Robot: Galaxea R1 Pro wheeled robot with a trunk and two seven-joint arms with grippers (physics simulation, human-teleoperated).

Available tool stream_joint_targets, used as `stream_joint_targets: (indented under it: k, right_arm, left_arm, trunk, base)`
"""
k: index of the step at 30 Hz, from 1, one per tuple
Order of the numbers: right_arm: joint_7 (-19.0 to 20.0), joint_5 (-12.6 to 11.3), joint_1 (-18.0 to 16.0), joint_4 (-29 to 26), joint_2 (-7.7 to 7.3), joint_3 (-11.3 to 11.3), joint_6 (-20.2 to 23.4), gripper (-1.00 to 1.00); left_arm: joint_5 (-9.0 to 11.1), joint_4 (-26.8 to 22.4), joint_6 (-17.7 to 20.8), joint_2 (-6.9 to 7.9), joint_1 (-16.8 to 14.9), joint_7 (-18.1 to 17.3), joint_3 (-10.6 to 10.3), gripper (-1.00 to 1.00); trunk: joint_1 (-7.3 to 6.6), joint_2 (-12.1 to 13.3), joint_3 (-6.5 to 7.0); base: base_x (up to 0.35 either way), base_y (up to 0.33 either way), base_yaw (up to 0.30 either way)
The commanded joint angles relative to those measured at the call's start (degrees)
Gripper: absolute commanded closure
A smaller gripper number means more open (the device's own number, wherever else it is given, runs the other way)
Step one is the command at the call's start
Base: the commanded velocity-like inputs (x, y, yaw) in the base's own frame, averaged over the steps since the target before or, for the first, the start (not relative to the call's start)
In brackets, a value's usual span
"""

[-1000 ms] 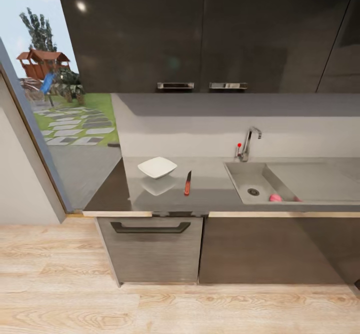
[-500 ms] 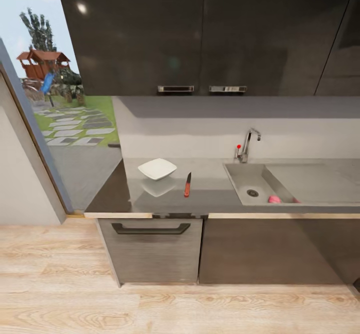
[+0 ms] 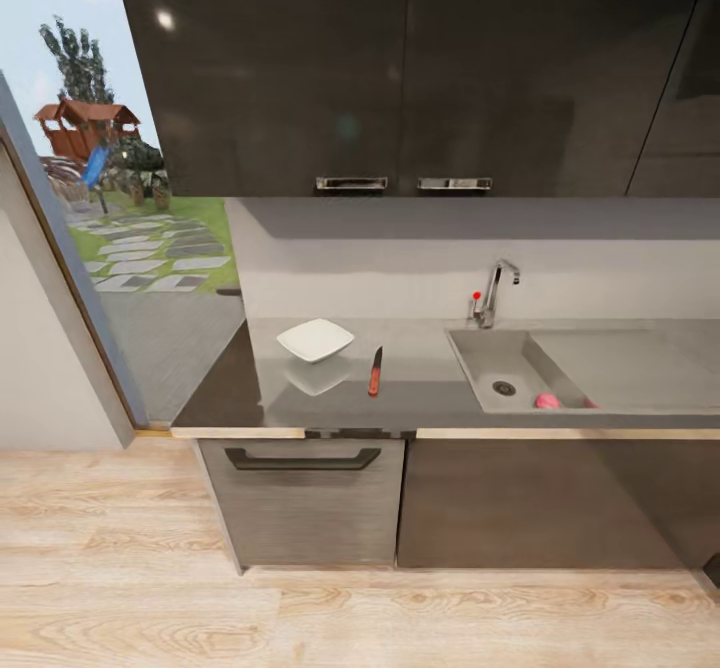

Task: In the kitchen, take the Vidalia onion out of the sink, dice it on the chopping board with the paring knife, put the diced onion into the bowl on the countertop, then place both the paring knife and the chopping board into the sink.

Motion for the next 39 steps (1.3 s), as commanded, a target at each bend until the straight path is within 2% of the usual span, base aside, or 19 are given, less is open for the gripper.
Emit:
stream_joint_targets:
  k: [1, 28, 39]
  right_arm:
    - [-0.01, 0.03, -0.04, 0.03, 0.01, -0.02, -0.17, -1.0]
    - [-0.01, 0.03, -0.04, 0.03, 0.01, 0.07, -0.23, -1.0]
    - [-0.01, 0.03, -0.05, 0.03, 0.07, 0.13, -0.18, -1.0]
  left_arm:
    - [-0.02, -0.09, -0.07, 0.0, 0.02, 0.01, 0.05, -1.0]
    - [-0.02, -0.09, -0.15, 0.0, 0.02, 0.01, 0.07, -1.0]
    - [-0.02, -0.09, -0.12, 0.0, 0.02, 0.01, 0.1, -1.0]
  trunk:
    - [-0.21, 0.34, 0.1]
    - [-6.14, 11.17, 4.95]
    - [-6.14, 11.17, 4.95]
  base:
    - [0.0, 0.0, 0.0]
    - [0.0, 0.0, 0.0]
    - [0.0, 0.0, 0.0]
